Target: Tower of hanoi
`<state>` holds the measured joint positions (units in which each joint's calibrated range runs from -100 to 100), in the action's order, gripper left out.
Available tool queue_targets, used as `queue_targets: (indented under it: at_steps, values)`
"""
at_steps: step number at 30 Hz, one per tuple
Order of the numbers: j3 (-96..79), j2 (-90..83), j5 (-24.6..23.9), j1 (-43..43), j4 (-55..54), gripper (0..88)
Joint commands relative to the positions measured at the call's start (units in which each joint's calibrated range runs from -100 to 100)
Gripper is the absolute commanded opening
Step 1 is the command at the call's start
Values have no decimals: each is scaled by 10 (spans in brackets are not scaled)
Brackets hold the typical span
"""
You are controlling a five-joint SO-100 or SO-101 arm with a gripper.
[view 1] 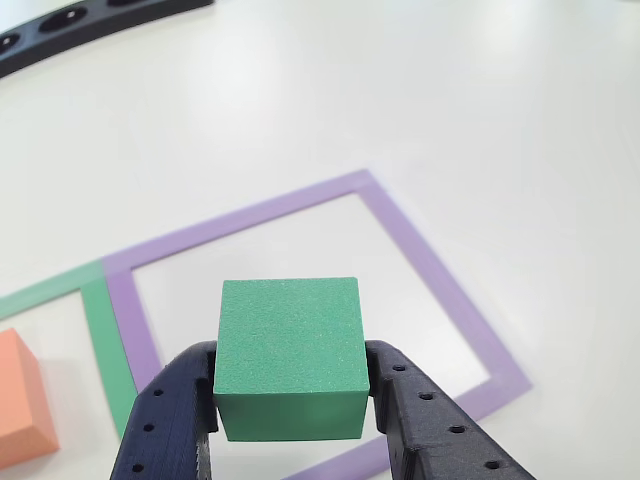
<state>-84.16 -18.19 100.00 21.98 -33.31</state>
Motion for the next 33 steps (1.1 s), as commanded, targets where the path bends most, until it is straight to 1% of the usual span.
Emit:
queue_targets:
  at_steps: [1, 11, 25, 28, 33]
  values:
    - [34, 84, 0, -4, -88, 58]
    - [107, 245, 0, -1, -189, 58]
    - [168, 374, 0, 9, -261, 59]
    - [173, 390, 0, 8, -274, 73]
    - [173, 401, 0, 9, -289, 123]
